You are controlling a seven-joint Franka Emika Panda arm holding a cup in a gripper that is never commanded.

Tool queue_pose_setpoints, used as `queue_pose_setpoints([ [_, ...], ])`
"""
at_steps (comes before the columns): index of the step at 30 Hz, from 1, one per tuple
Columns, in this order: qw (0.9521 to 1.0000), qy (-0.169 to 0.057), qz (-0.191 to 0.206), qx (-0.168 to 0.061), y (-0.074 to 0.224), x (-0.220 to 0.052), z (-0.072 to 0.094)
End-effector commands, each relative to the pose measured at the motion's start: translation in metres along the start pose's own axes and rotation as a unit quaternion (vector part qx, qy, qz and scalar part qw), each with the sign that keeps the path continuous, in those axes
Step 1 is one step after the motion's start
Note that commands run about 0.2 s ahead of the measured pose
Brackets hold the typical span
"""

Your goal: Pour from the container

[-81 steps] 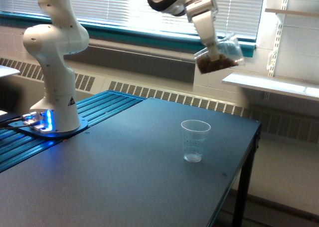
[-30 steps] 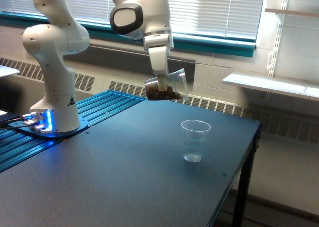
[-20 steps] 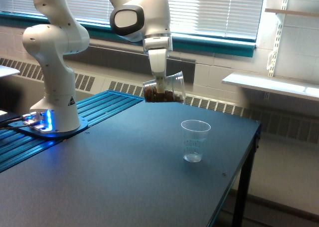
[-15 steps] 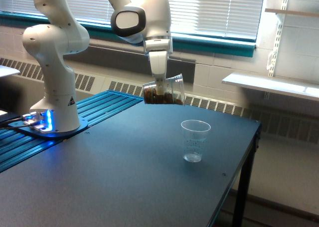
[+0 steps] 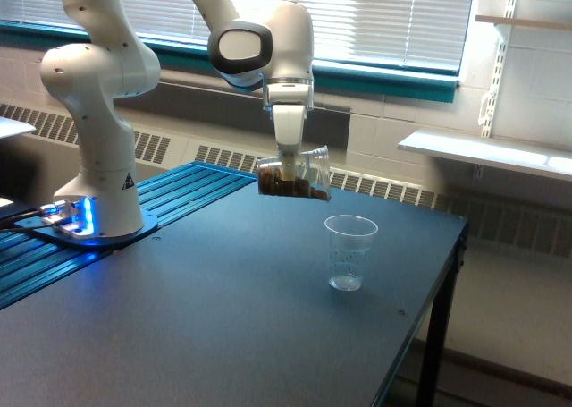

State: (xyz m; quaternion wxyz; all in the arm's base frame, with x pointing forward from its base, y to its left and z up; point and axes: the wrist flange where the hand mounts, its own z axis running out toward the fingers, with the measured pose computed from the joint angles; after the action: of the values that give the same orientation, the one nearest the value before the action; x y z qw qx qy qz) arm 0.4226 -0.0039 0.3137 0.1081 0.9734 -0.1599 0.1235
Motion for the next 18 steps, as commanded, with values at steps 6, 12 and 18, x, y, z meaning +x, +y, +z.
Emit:
queue_pose_setpoints([
  [6, 0.9997, 0.009, 0.004, -0.020, -0.020, 0.010, -0.010],
  [12, 0.9996, 0.009, 0.004, -0.028, -0.025, 0.011, -0.011],
  [18, 0.9993, 0.008, 0.001, -0.037, -0.029, 0.011, -0.011],
])
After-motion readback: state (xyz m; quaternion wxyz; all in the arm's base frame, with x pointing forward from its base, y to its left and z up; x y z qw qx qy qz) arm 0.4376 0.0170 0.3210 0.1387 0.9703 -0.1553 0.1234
